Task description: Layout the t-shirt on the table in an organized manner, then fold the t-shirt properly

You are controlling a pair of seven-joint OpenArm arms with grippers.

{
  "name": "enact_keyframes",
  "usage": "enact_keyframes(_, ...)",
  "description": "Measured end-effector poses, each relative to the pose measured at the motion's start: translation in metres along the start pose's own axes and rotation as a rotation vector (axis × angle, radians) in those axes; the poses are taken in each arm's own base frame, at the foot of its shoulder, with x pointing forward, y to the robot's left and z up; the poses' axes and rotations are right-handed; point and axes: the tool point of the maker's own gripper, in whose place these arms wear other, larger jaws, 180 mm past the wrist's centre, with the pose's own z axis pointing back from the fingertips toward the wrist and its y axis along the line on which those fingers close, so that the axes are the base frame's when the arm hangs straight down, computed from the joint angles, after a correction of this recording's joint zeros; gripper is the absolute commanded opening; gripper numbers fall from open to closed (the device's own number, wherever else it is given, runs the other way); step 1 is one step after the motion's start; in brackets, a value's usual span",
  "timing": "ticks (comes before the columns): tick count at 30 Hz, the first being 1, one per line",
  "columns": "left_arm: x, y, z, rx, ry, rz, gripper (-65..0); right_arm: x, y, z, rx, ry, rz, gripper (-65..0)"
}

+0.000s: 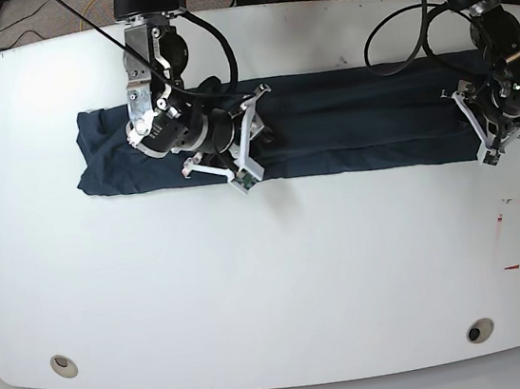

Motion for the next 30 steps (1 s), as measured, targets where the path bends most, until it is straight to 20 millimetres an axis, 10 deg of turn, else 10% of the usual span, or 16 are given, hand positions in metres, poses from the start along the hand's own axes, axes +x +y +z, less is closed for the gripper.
enact_keyframes(9,0.0,0.0,0.0,0.0,0.0,0.0,-31.1,0.017,0.035,0.0,0.056,-0.008,0.115,-42.5)
enact_keyframes(21,0.0,0.001,0.0,0.003,0.001,-0.001,-31.1,0.009,-0.031,0.046,-0.155,-0.051,0.031,-40.6)
enact_keyframes(30,0.0,0.001,0.0,0.001,0.001,-0.001,-31.1,0.013,-0.047,0.052,-0.191,-0.075,-0.003,-12.7)
